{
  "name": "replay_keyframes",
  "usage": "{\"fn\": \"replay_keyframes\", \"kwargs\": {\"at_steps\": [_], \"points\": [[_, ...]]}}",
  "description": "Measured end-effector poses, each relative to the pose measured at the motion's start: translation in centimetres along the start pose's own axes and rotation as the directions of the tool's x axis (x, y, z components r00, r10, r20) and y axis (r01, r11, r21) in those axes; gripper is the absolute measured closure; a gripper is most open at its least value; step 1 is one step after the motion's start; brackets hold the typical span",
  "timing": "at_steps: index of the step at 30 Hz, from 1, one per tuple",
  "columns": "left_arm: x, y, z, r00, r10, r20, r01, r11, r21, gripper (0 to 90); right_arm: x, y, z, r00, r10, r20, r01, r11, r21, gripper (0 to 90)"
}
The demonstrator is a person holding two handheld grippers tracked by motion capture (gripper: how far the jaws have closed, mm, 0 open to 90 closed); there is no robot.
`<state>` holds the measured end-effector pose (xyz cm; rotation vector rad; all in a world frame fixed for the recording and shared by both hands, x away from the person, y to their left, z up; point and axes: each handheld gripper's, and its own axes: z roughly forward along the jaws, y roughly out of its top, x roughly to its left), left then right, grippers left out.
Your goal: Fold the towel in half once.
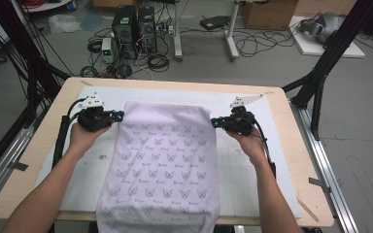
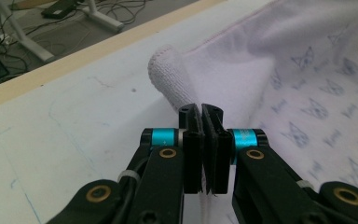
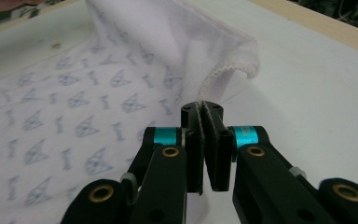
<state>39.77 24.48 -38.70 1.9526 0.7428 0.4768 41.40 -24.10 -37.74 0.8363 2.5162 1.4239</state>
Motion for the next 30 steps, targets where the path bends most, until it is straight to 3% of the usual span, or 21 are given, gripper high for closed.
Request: {"fn": "replay_keyframes", "kwargs": {"at_steps": [5, 8, 11, 13, 16, 21, 24, 28, 29, 30], "points": [[-1.6, -1.9, -2.0, 0.9992, 0.025, 0.03, -0.025, 0.9997, 0.002, 86.5, 2.2, -2.1, -0.9, 0.9993, -0.022, -0.031, 0.023, 0.999, 0.025, 87.5], [-2.2, -3.5, -2.9, 0.9989, 0.007, 0.046, -0.007, 0.9999, 0.01, 86.2, 3.3, -3.7, -1.3, 0.9987, -0.02, -0.047, 0.021, 0.999, 0.037, 87.5], [-2.5, -5.2, -3.5, 0.9976, -0.013, 0.069, 0.011, 0.9992, 0.038, 84.2, 4.1, -4.7, -1.7, 0.9983, -0.023, -0.054, 0.027, 0.996, 0.083, 86.8], [-2.3, -5.8, -3.6, 0.9965, -0.035, 0.076, 0.029, 0.9971, 0.07, 74.2, 4.4, -5.1, -2.1, 0.9988, -0.021, -0.044, 0.024, 0.997, 0.074, 74.3], [-2.1, -5.7, -3.6, 0.9948, -0.067, 0.077, 0.059, 0.9931, 0.101, 58.8, 4.2, -4.9, -2.6, 0.9997, 0.004, -0.024, -0.002, 0.998, 0.061, 67.3], [-2.0, -4.1, -2.8, 0.9942, -0.072, 0.079, 0.065, 0.9936, 0.092, 50.7, 4.0, -3.5, -1.9, 0.9999, -0.015, 0.001, 0.015, 0.998, 0.058, 56.6], [-1.9, -3.7, -1.9, 0.9929, -0.08, 0.088, 0.07, 0.9907, 0.117, 45.5, 3.6, -3.2, -0.7, 0.9998, -0.013, 0.012, 0.012, 0.998, 0.063, 52.3], [-1.8, -3.8, -0.5, 0.9911, -0.099, 0.088, 0.087, 0.9869, 0.136, 44.8, 2.7, -3.5, 1.0, 0.9996, 0.003, 0.027, -0.006, 0.995, 0.095, 49.9], [-1.8, -3.9, -0.2, 0.9894, -0.101, 0.104, 0.085, 0.9859, 0.144, 48.0, 2.4, -3.7, 1.4, 0.9995, 0.015, 0.029, -0.018, 0.994, 0.109, 49.4], [-1.8, -3.9, 0.0, 0.9878, -0.1, 0.119, 0.082, 0.9855, 0.148, 57.9, 2.1, -3.9, 1.9, 0.999, 0.033, 0.029, -0.036, 0.992, 0.122, 49.3]]}}
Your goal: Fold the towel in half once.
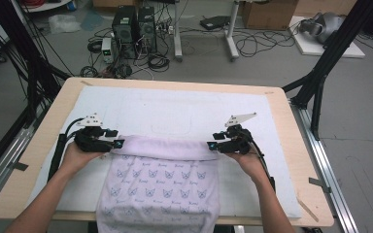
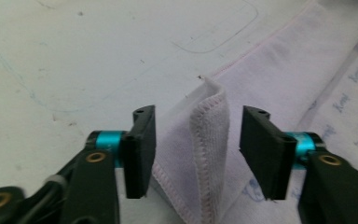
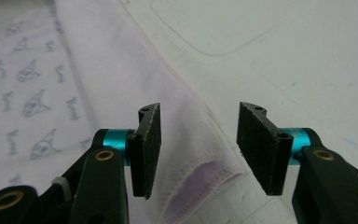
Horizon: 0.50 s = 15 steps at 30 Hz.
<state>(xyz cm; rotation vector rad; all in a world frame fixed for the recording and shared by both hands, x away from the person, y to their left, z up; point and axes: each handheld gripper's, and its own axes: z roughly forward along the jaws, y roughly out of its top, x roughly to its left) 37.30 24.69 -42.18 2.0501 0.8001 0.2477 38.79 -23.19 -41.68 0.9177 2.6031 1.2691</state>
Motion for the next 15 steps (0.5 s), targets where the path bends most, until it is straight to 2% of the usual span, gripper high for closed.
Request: {"fn": "replay_keyframes", "kwargs": {"at_steps": [1, 2, 3, 4, 5, 6, 11, 13, 15], "points": [[0.0, 0.0, 0.2, 0.9998, 0.013, 0.014, -0.013, 0.9999, 0.006, 64.5, -0.2, -0.1, 0.3, 0.9999, 0.013, -0.006, -0.013, 1.0, 0.008, 49.6], [-0.1, -0.1, 0.3, 0.9994, 0.03, 0.015, -0.03, 0.9995, 0.011, 74.4, -0.4, -0.2, 0.7, 0.9995, 0.025, -0.019, -0.025, 0.999, 0.02, 54.2], [-0.2, -0.1, 0.3, 0.9992, 0.039, 0.011, -0.039, 0.9992, 0.011, 78.8, -0.5, -0.3, 0.9, 0.9988, 0.029, -0.04, -0.027, 0.999, 0.035, 61.1], [-0.3, 0.0, 0.2, 0.999, 0.042, 0.013, -0.042, 0.9991, 0.007, 82.2, -0.4, -0.3, 1.1, 0.9981, 0.02, -0.058, -0.018, 0.999, 0.041, 74.2], [-0.3, 0.0, 0.0, 0.9989, 0.045, 0.012, -0.045, 0.999, 0.001, 82.8, -0.3, -0.3, 1.2, 0.9961, -0.002, -0.088, 0.005, 0.999, 0.032, 82.2], [-0.4, 0.1, -0.3, 0.9987, 0.05, 0.007, -0.05, 0.9987, -0.009, 83.2, 0.0, -0.2, 1.1, 0.9945, -0.019, -0.103, 0.022, 0.999, 0.027, 83.5], [-0.8, 0.4, -2.2, 0.9988, 0.048, 0.008, -0.047, 0.9963, -0.072, 83.6, 1.4, 0.6, -0.7, 0.9932, -0.069, -0.093, 0.065, 0.997, -0.04, 84.1], [-1.3, 0.1, -3.0, 0.9987, 0.045, 0.023, -0.042, 0.9943, -0.098, 83.6, 2.2, 0.6, -1.9, 0.9917, -0.082, -0.098, 0.075, 0.994, -0.075, 84.1], [-2.0, -0.7, -3.8, 0.998, 0.057, 0.028, -0.054, 0.9935, -0.1, 83.6, 3.5, 0.4, -3.2, 0.9885, -0.115, -0.099, 0.104, 0.989, -0.109, 84.2]]}}
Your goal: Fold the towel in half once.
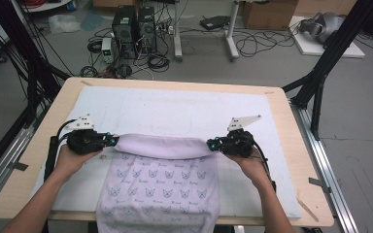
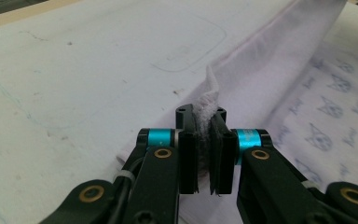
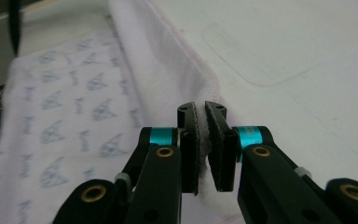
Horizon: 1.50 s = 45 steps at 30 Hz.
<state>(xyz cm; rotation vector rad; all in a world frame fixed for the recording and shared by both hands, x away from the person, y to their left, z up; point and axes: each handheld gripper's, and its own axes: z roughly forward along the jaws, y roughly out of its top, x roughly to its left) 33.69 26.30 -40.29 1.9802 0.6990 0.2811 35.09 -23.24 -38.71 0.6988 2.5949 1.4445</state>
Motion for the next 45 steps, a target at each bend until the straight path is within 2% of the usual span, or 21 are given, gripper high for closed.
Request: {"fn": "replay_keyframes", "kwargs": {"at_steps": [2, 4, 6, 8, 11, 17, 19, 23, 26, 27, 29, 32, 34, 36, 37, 38, 39, 40, 41, 43, 45], "points": [[-1.0, -0.9, -0.9, 0.9998, 0.007, 0.019, -0.007, 0.9999, -0.007, 83.4, 1.4, -0.1, -0.9, 0.9995, -0.025, -0.017, 0.025, 1.0, 0.006, 84.2], [-2.1, -1.8, -1.7, 0.9994, 0.024, 0.024, -0.024, 0.9997, -0.002, 80.5, 3.0, -0.7, -1.7, 0.9977, -0.051, -0.046, 0.05, 0.998, -0.026, 84.0], [-3.1, -2.4, -2.5, 0.9989, 0.036, 0.029, -0.036, 0.9993, 0.008, 70.5, 4.3, -1.6, -2.1, 0.9945, -0.065, -0.082, 0.062, 0.997, -0.034, 81.4], [-3.7, -2.6, -2.8, 0.9978, 0.06, 0.027, -0.061, 0.9977, 0.029, 62.1, 5.0, -2.3, -2.3, 0.994, -0.077, -0.078, 0.073, 0.996, -0.045, 76.6], [-3.9, -2.3, -2.5, 0.9974, 0.06, 0.038, -0.062, 0.9973, 0.04, 50.9, 5.0, -2.6, -1.9, 0.9957, -0.064, -0.067, 0.063, 0.998, -0.016, 71.4], [-4.0, -2.3, -0.9, 0.9966, 0.051, 0.064, -0.055, 0.9966, 0.06, 51.1, 4.6, -2.6, 0.0, 0.9951, -0.055, -0.082, 0.058, 0.998, 0.029, 65.2], [-4.1, -2.6, -0.4, 0.9961, 0.046, 0.076, -0.052, 0.9954, 0.08, 51.1, 4.6, -2.8, 0.4, 0.995, -0.061, -0.079, 0.065, 0.996, 0.056, 63.9], [-4.3, -3.4, 0.2, 0.9954, 0.049, 0.083, -0.059, 0.9905, 0.124, 51.1, 4.5, -3.8, 1.0, 0.9963, -0.032, -0.08, 0.04, 0.994, 0.099, 61.9], [-4.3, -3.6, 0.3, 0.9952, 0.051, 0.084, -0.063, 0.9879, 0.142, 57.9, 4.3, -4.4, 1.5, 0.997, -0.02, -0.075, 0.029, 0.993, 0.114, 60.1], [-4.4, -3.7, 0.3, 0.9942, 0.055, 0.093, -0.068, 0.9878, 0.14, 64.8, 4.2, -4.5, 1.7, 0.997, -0.013, -0.076, 0.023, 0.991, 0.128, 59.3], [-4.5, -3.6, 0.2, 0.9938, 0.068, 0.088, -0.08, 0.9868, 0.141, 72.5, 4.0, -4.7, 1.8, 0.9977, -0.005, -0.068, 0.015, 0.991, 0.133, 58.4], [-4.5, -3.7, 0.0, 0.9938, 0.072, 0.085, -0.083, 0.9873, 0.136, 83.0, 3.4, -4.7, 1.5, 0.999, 0.004, -0.045, 0.001, 0.993, 0.117, 57.5], [-4.5, -3.7, 0.0, 0.9942, 0.067, 0.084, -0.078, 0.9879, 0.134, 85.6, 3.1, -4.8, 1.4, 0.9993, 0.016, -0.035, -0.011, 0.993, 0.118, 57.4], [-4.5, -3.8, -0.1, 0.9934, 0.07, 0.09, -0.082, 0.9871, 0.137, 87.9, 3.0, -5.1, 1.7, 0.9996, 0.004, -0.027, 0.0, 0.988, 0.153, 57.4], [-4.5, -3.8, -0.1, 0.9928, 0.067, 0.099, -0.081, 0.9875, 0.135, 87.8, 3.1, -5.2, 1.8, 0.9987, 0.013, -0.05, -0.005, 0.987, 0.163, 60.1], [-4.6, -3.9, -0.1, 0.9919, 0.061, 0.111, -0.075, 0.9889, 0.128, 86.6, 3.2, -5.2, 1.9, 0.9974, 0.011, -0.071, 0.001, 0.986, 0.166, 63.1], [-4.7, -3.9, 0.0, 0.9918, 0.056, 0.115, -0.071, 0.9887, 0.132, 81.6, 3.4, -5.2, 1.9, 0.9967, 0.004, -0.081, 0.01, 0.985, 0.172, 67.3], [-4.7, -4.0, 0.1, 0.9925, 0.051, 0.111, -0.067, 0.9875, 0.143, 70.1, 3.6, -5.2, 1.9, 0.9954, -0.006, -0.096, 0.023, 0.983, 0.18, 71.1], [-4.7, -4.0, 0.3, 0.9914, 0.041, 0.124, -0.06, 0.9863, 0.153, 63.1, 3.9, -5.1, 1.9, 0.9942, -0.011, -0.107, 0.031, 0.983, 0.182, 75.6], [-4.7, -4.0, 0.5, 0.9912, 0.032, 0.129, -0.052, 0.9857, 0.16, 56.0, 4.3, -5.0, 1.9, 0.9912, -0.037, -0.127, 0.06, 0.981, 0.187, 81.7], [-4.8, -4.0, 0.8, 0.9917, 0.035, 0.124, -0.055, 0.9845, 0.166, 51.7, 4.5, -5.0, 2.0, 0.9904, -0.044, -0.131, 0.068, 0.98, 0.187, 83.2]]}}
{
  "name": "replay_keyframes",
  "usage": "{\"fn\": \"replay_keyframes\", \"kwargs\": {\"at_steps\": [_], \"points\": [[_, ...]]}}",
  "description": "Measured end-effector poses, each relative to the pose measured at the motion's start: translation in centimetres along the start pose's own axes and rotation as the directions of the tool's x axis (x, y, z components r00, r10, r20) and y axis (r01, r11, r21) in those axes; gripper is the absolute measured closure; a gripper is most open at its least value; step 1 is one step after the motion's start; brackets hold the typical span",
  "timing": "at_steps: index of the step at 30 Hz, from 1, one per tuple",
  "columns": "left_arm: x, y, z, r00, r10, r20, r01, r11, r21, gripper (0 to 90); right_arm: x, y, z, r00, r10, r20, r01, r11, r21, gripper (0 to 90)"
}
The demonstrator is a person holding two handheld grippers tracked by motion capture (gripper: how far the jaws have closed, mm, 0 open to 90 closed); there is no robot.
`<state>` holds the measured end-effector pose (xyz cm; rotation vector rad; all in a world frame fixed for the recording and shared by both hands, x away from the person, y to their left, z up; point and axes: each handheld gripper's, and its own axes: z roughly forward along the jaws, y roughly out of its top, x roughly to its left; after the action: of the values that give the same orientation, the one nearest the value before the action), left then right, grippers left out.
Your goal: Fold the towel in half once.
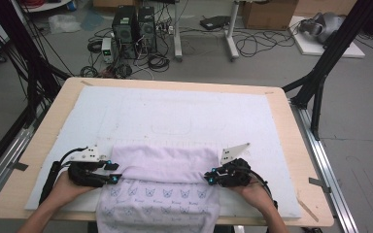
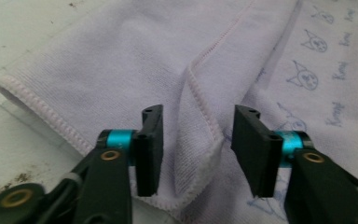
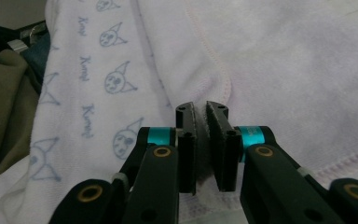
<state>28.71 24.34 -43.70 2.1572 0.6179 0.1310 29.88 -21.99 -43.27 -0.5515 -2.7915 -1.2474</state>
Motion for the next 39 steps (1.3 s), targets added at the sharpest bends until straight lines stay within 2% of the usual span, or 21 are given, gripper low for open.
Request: {"fn": "replay_keyframes", "kwargs": {"at_steps": [2, 4, 5, 6, 8, 13, 16, 18, 19, 20, 21, 25, 29, 32, 35, 36, 39], "points": [[-0.1, 0.1, 0.2, 1.0, 0.003, 0.0, -0.003, 1.0, 0.005, 52.1, 0.2, 0.1, -0.1, 1.0, -0.006, -0.003, 0.006, 1.0, -0.012, 83.7], [-0.3, 0.2, 0.3, 0.9994, 0.034, -0.006, -0.034, 0.9994, 0.005, 66.1, 0.3, 0.2, -0.4, 0.9999, -0.003, -0.013, 0.003, 0.999, -0.045, 83.8], [-0.4, 0.3, 0.3, 0.9988, 0.047, -0.016, -0.046, 0.9989, 0.01, 68.7, 0.4, 0.3, -0.5, 0.9999, -0.001, -0.015, 0.001, 0.998, -0.057, 83.8], [-0.5, 0.3, 0.2, 0.9979, 0.061, -0.021, -0.061, 0.9981, 0.0, 77.1, 0.6, 0.3, -0.6, 0.9999, -0.003, -0.017, 0.002, 0.998, -0.066, 83.8], [-0.6, 0.4, -0.1, 0.9972, 0.062, -0.041, -0.063, 0.9978, -0.019, 81.6, 0.7, 0.5, -0.9, 0.9999, -0.011, -0.008, 0.011, 0.997, -0.076, 84.0], [-1.5, 0.4, -2.0, 0.9956, 0.078, -0.053, -0.08, 0.9953, -0.053, 83.6, 1.6, 0.6, -2.0, 0.9997, -0.026, 0.003, 0.026, 0.993, -0.115, 84.4], [-3.0, -0.2, -3.6, 0.9951, 0.087, -0.047, -0.091, 0.9915, -0.093, 83.7, 3.1, 0.2, -3.0, 0.9989, -0.046, -0.008, 0.045, 0.988, -0.146, 84.6], [-4.0, -0.8, -4.3, 0.9948, 0.094, -0.041, -0.097, 0.9907, -0.095, 83.2, 4.3, -0.3, -3.5, 0.9979, -0.056, -0.033, 0.05, 0.985, -0.165, 83.8], [-4.4, -1.0, -4.6, 0.9956, 0.087, -0.034, -0.09, 0.9907, -0.101, 81.1, 4.8, -0.5, -3.8, 0.9972, -0.058, -0.047, 0.049, 0.983, -0.178, 79.4], [-4.6, -1.1, -4.7, 0.9958, 0.084, -0.035, -0.087, 0.9908, -0.104, 73.5, 5.0, -0.6, -4.0, 0.9973, -0.05, -0.054, 0.04, 0.982, -0.185, 72.8], [-4.7, -1.1, -4.9, 0.9951, 0.088, -0.045, -0.092, 0.9903, -0.104, 65.0, 5.0, -0.6, -4.1, 0.9979, -0.045, -0.046, 0.036, 0.981, -0.19, 71.7], [-4.0, -0.4, -5.0, 0.9968, 0.063, -0.05, -0.069, 0.9889, -0.132, 56.8, 3.5, 0.0, -4.5, 1.0, -0.007, -0.006, 0.005, 0.981, -0.194, 66.7], [-2.7, 0.3, -4.2, 0.9964, 0.052, -0.067, -0.06, 0.991, -0.12, 56.1, 1.4, 0.9, -3.6, 0.9971, 0.015, 0.074, -0.004, 0.988, -0.151, 61.5], [-1.3, 0.6, -3.5, 0.9945, 0.029, -0.1, -0.04, 0.993, -0.111, 56.0, -0.1, 1.2, -2.9, 0.9913, 0.022, 0.13, -0.005, 0.991, -0.133, 59.3], [0.3, 0.9, -2.6, 0.9911, 0.001, -0.133, -0.015, 0.9942, -0.107, 56.0, -1.3, 1.4, -2.5, 0.9861, 0.041, 0.161, -0.022, 0.993, -0.119, 56.4], [0.6, 0.9, -2.4, 0.9897, -0.005, -0.143, -0.01, 0.9949, -0.1, 55.9, -1.6, 1.4, -2.4, 0.9848, 0.057, 0.164, -0.038, 0.992, -0.119, 54.2], [1.8, 1.3, -1.3, 0.9859, -0.032, -0.164, 0.018, 0.9965, -0.082, 52.9, -2.4, 1.3, -2.1, 0.9821, 0.066, 0.176, -0.046, 0.992, -0.12, 52.1]]}}
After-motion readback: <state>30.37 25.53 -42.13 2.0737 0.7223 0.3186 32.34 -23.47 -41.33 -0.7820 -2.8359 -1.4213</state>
